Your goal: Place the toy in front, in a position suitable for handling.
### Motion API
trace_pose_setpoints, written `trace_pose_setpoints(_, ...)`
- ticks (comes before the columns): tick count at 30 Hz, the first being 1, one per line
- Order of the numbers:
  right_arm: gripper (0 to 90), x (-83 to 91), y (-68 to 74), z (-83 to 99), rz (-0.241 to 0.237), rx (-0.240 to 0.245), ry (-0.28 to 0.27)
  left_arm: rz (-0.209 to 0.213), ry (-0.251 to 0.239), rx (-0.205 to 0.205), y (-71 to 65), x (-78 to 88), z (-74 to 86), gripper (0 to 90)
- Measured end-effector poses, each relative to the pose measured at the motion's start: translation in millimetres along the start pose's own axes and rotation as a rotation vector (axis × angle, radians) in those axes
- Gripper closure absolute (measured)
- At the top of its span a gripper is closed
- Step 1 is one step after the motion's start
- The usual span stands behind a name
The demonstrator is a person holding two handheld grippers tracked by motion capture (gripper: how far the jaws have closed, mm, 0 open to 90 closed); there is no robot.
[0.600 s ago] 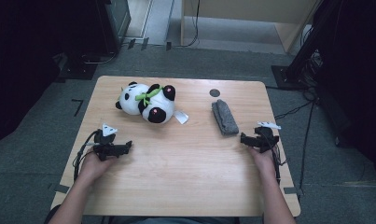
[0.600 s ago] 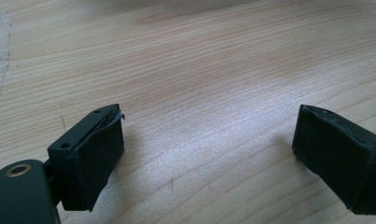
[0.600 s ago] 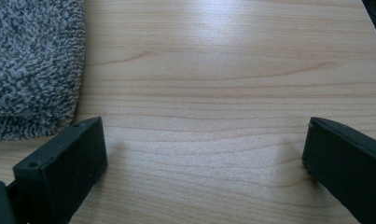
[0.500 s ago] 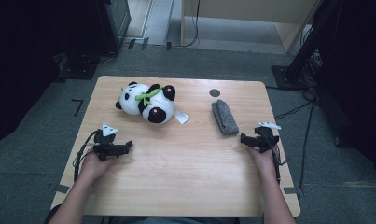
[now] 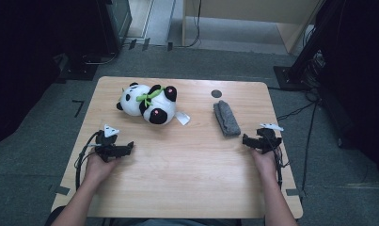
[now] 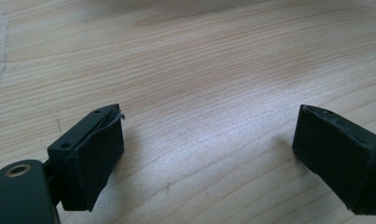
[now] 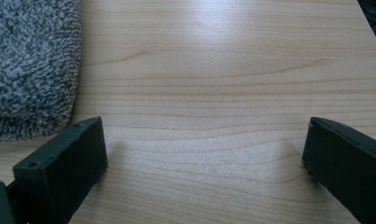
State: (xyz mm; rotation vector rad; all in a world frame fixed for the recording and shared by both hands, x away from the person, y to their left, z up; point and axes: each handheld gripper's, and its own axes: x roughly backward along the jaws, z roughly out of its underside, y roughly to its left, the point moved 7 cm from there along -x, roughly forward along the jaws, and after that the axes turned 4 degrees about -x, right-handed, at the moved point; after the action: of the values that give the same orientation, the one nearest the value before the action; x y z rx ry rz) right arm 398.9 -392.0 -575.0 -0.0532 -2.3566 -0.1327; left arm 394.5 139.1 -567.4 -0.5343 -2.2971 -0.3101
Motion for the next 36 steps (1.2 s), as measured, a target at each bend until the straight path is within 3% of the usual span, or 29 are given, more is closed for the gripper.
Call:
trace_pose_setpoints(5, 0.0, 0.3, 0.9, 0.5, -0.014, 0.011, 0.003, 0.012, 0.01, -0.013, 0.0, 0.3, -0.5, 8.8)
trace_pose_setpoints(9, 0.0, 0.6, 0.8, 0.7, -0.027, 0.024, 0.005, 0.02, 0.041, 0.0, 3.0, 1.1, -2.1, 9.5)
trace_pose_setpoints(12, 0.0, 0.8, 1.0, 0.8, -0.032, 0.028, 0.005, 0.031, 0.046, -0.024, 6.6, 2.8, -3.6, 15.5)
trace_pose_setpoints(15, 0.0, 0.8, 1.0, 0.8, -0.032, 0.028, 0.005, 0.072, 0.047, 0.018, 7.8, 3.5, -6.2, 15.6)
trace_pose_setpoints(18, 0.0, 0.7, 1.0, 0.8, -0.031, 0.027, 0.004, 0.098, 0.035, 0.029, 7.5, 5.5, -11.1, 16.3)
trace_pose_setpoints(20, 0.0, 0.7, 1.1, 0.7, -0.033, 0.027, 0.004, 0.098, 0.035, 0.022, 7.3, 5.7, -12.3, 16.3)
trace_pose_setpoints(24, 0.0, 0.6, 1.0, 0.6, -0.036, 0.03, 0.004, 0.106, 0.052, -0.033, 2.8, 4.6, -18.3, 17.7)
trace_pose_setpoints(28, 0.6, 0.7, 1.1, 0.5, -0.041, 0.037, 0.005, 0.124, 0.07, -0.036, -1.1, 3.0, -20.3, 17.8)
trace_pose_setpoints(29, 0.8, 0.8, 1.3, 0.4, -0.045, 0.04, 0.004, 0.143, 0.059, -0.035, -3.3, 3.8, -23.1, 17.8)
trace_pose_setpoints(36, 0.8, 0.9, 1.6, 0.6, -0.046, 0.041, 0.003, 0.176, 0.028, -0.015, -2.7, 7.5, -36.6, 18.1)
